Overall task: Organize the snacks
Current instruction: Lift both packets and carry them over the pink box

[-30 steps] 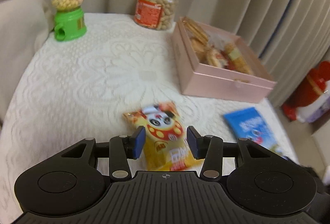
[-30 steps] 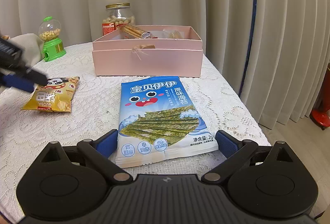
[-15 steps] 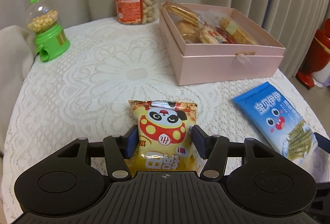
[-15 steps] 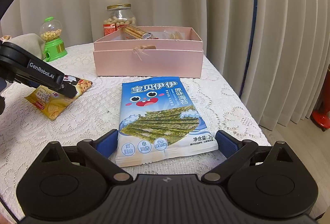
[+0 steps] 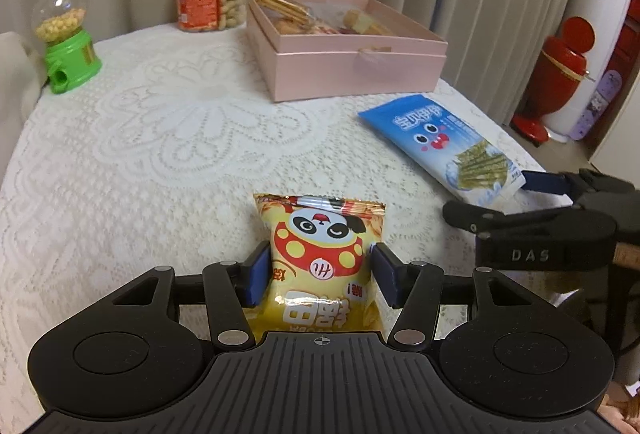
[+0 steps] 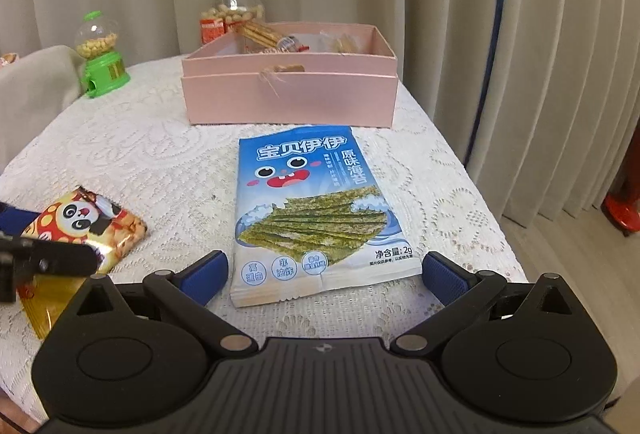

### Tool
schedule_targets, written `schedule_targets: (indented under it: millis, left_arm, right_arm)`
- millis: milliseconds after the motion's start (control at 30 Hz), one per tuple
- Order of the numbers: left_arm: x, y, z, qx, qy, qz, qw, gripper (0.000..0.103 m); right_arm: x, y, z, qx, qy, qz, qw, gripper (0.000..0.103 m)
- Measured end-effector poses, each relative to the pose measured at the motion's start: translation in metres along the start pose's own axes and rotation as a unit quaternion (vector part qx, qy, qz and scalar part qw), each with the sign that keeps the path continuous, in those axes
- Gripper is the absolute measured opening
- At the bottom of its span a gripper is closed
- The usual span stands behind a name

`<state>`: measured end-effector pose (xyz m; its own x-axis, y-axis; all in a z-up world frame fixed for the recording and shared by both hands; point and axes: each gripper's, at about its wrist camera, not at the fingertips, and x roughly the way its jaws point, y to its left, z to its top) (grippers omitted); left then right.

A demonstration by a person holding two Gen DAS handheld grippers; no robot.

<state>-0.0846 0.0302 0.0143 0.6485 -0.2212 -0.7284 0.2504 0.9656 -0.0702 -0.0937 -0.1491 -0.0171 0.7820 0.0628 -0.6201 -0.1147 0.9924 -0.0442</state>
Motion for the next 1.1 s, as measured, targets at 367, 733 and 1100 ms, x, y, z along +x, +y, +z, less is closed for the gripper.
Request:
schedule_targets:
  millis: [367, 733, 1100]
  left_arm:
    - [0.001, 0.009, -0.006, -0.025, -0.006, -0.02, 0.9995, 0.063]
    - [-0.002, 0.01, -0.01, -0.028, -0.012, -0.022, 0.9993, 0.063]
    - [-0.008, 0.011, -0.005, -0.049, -0.021, -0.043, 0.9977, 0.057]
  right_arm:
    - [0.002, -0.008, 0.04, -0.044, 0.046, 0.02, 0.998, 0.102]
    - [0.05, -0.004, 0.068, -0.022, 0.082, 0.019, 0.996, 0.091]
    - [-0.034, -0.009, 0.079, -0.053, 0.009, 0.041, 0.998, 0.083]
